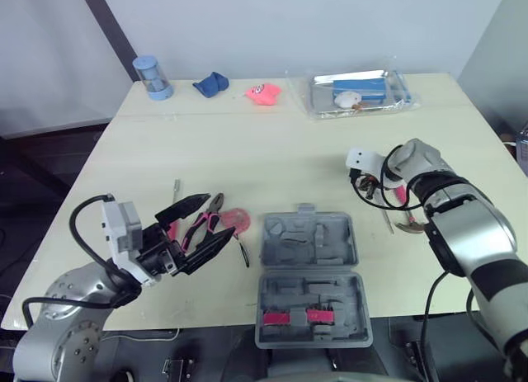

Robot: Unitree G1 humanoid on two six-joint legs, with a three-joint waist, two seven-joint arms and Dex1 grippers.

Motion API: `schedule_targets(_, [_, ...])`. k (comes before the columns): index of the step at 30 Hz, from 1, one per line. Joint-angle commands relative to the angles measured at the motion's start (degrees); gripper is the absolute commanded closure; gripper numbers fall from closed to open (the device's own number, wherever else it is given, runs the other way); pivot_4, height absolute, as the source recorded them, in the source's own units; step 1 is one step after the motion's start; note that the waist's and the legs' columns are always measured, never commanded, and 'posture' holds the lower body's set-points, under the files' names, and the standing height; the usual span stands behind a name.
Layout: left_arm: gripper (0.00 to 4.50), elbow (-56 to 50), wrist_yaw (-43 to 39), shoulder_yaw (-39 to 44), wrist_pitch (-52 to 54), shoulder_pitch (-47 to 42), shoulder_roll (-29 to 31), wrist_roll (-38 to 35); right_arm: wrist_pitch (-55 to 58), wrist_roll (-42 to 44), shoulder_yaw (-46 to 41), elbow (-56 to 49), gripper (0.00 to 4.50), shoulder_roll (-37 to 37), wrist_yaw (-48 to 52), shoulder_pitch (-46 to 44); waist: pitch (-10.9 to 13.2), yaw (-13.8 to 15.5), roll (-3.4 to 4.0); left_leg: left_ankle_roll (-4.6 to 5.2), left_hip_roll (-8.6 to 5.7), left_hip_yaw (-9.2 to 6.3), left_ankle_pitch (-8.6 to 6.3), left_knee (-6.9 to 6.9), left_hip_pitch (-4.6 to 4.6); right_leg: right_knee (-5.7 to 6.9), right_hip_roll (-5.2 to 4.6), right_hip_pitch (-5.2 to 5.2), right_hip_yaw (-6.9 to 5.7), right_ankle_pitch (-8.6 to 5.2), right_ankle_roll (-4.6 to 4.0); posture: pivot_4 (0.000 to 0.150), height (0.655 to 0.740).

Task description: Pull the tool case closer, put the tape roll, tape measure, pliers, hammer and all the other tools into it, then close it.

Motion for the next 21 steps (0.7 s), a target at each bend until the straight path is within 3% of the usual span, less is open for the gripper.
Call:
schedule_targets(1, [0.0, -0.59, -2.05, -0.09, -0.2, -0.44, 0.92, -1.08, -2.9, -1.08, 1.4, -2.06, 4.48, -2.44, 6.63, -2.43, 0.0, 0.0, 0.0, 0.0, 0.0, 0.01, 0.0, 0.0, 0.0, 0.0, 0.0, 0.0, 0.0, 0.0, 0.0, 0.15, 0.74])
schedule_targets(8, [0.0, 0.42, -4.84, -0.61, 0.32, -1.15, 2.0, -0.91, -5.38, -1.57, 2.53, -4.25, 4.48, -4.68, 13.81, -2.42, 0.01, -0.09, 0.02, 0.0, 0.0, 0.0, 0.0, -0.01, 0.01, 0.0, 0.0, 0.0, 0.0, 0.0, 0.0, 0.15, 0.74])
schedule_targets(12, [0.0, 0.92, -8.7, -2.35, 0.91, -1.47, 4.23, -0.45, -6.6, -1.05, 3.55, -10.12, 4.48, -8.39, 23.29, 0.15, 0.05, 0.19, 0.08, -0.01, 0.0, 0.0, 0.0, 0.0, -0.02, 0.0, -0.01, -0.02, 0.0, 0.0, 0.0, 0.15, 0.74])
schedule_targets(16, [0.0, 1.25, -11.32, -3.52, 1.17, -1.45, 6.12, 0.63, -4.68, 0.16, 3.57, -21.56, 4.48, -12.73, 28.54, 5.82, 0.05, 0.41, 0.08, 0.0, 0.0, -0.01, 0.0, -0.01, -0.02, -0.04, -0.01, -0.01, -0.01, 0.0, 0.0, 0.15, 0.74])
schedule_targets(21, [0.0, 1.46, -14.28, -4.82, 0.84, -0.75, 7.96, 2.21, 4.73, 7.31, 5.99, -45.56, 4.48, -21.84, 31.09, 18.44, 0.15, 0.41, 0.21, 0.0, 0.01, 0.02, 0.0, -0.02, -0.02, -0.03, -0.01, -0.01, 0.01, 0.0, 0.0, 0.15, 0.74])
